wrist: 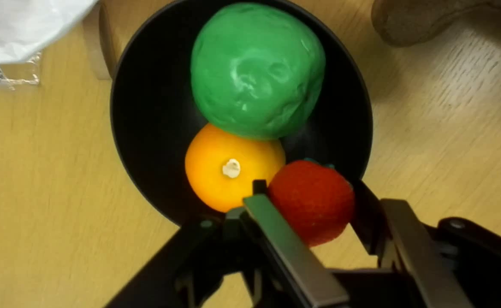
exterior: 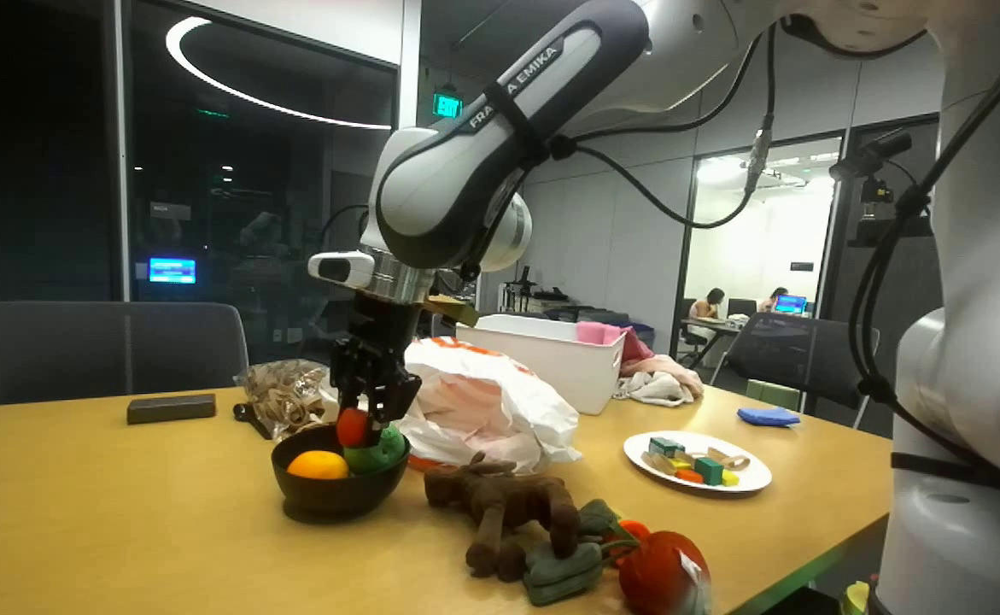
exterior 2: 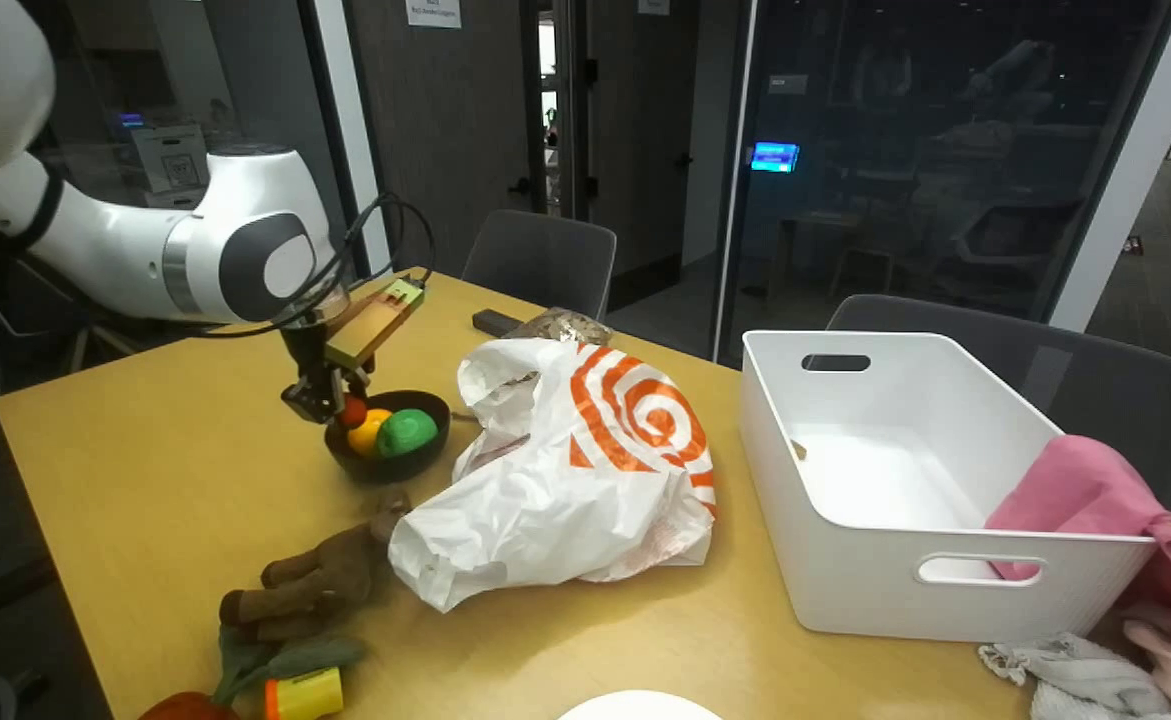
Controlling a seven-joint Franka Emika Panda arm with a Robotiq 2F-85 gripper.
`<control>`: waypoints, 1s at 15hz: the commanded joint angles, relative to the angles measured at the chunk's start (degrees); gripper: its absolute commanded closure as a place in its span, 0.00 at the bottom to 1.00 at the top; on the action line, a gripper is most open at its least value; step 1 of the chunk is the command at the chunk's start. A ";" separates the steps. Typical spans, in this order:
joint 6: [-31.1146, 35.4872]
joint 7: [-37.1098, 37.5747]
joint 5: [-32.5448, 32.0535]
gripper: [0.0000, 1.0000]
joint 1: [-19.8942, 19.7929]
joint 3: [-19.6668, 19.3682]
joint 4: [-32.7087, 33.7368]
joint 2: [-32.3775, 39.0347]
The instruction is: Remove the objects from the plastic bag, place the stuffed toys on the table and place the fruits inside the black bowl
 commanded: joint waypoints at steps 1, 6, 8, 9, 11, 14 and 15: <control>0.99 4.62 -5.90 0.76 -0.10 0.07 3.39 3.87; 0.42 8.39 -10.01 0.26 -0.33 0.15 5.49 6.93; 0.13 9.11 -10.39 0.18 -0.42 0.38 5.87 7.20; -0.06 9.22 -10.19 0.12 -0.49 0.56 5.96 7.07; -1.50 8.45 -8.57 0.00 -0.73 1.17 5.73 5.76; -6.79 9.73 -6.93 0.00 -0.70 1.47 6.38 3.09; -9.36 10.27 -6.05 0.00 -0.75 1.55 6.97 2.20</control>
